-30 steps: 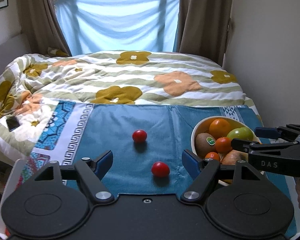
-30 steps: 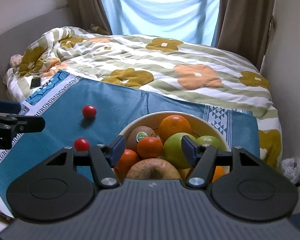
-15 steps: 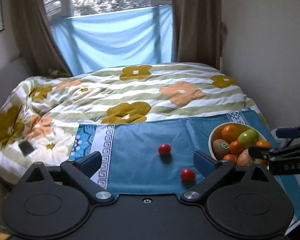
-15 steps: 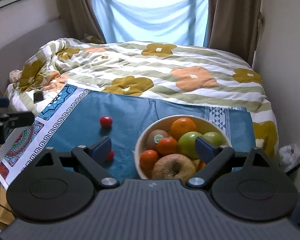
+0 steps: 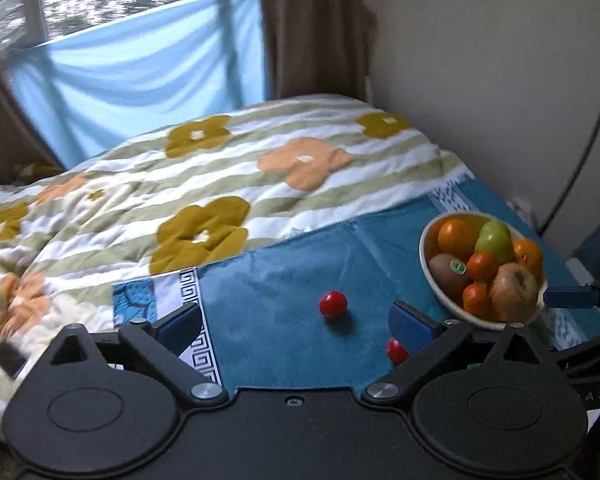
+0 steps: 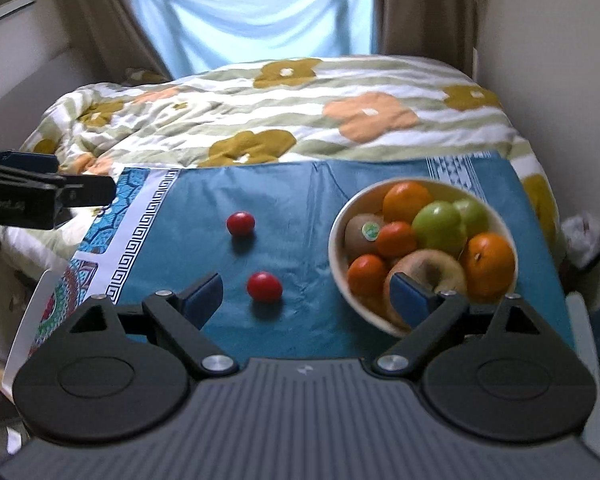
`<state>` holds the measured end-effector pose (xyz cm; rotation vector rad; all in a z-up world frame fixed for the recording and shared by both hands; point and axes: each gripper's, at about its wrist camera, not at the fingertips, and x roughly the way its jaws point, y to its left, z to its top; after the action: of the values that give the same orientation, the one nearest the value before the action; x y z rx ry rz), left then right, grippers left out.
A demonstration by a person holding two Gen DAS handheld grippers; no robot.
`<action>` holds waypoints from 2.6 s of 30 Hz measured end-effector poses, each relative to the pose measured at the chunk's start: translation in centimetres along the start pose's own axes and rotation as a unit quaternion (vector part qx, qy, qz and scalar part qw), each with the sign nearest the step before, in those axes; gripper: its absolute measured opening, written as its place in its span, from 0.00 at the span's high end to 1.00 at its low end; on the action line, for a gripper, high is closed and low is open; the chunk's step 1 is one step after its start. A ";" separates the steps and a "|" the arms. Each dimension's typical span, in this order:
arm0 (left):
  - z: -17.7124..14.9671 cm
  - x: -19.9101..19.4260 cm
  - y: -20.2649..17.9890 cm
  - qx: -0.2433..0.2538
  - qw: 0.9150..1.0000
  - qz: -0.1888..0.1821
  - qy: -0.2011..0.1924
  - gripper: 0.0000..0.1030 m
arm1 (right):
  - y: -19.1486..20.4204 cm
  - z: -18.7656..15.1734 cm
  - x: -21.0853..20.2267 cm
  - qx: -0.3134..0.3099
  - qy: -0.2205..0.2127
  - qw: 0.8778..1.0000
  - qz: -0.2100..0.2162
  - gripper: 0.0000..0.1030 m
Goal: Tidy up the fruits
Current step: 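Move both open tools away from the bowl toward the two red tomatoes, then grasp a red tomato with the left tool while the right tool grasps the other tomato, then carry both tomatoes to the bowl and open the left tool to drop its tomato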
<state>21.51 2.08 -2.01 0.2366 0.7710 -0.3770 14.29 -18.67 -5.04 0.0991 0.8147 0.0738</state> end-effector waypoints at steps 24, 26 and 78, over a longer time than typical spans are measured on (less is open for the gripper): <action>0.4 16.4 0.2 0.154 0.969 -0.176 0.083 0.39 | 4.1 -1.8 8.8 0.115 0.072 0.986 -0.096 0.01; 0.1 17.1 -0.1 0.156 0.966 -0.183 0.090 0.44 | 4.3 -1.7 9.2 0.115 0.073 0.986 -0.098 0.03; -2.4 3.2 2.0 -0.030 0.999 -0.002 0.015 0.67 | 2.7 0.4 6.5 0.049 0.026 0.998 -0.032 0.51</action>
<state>22.93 3.96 -5.76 0.1859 0.8116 -0.3544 18.91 -15.37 -9.15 0.1644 0.8727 -0.0254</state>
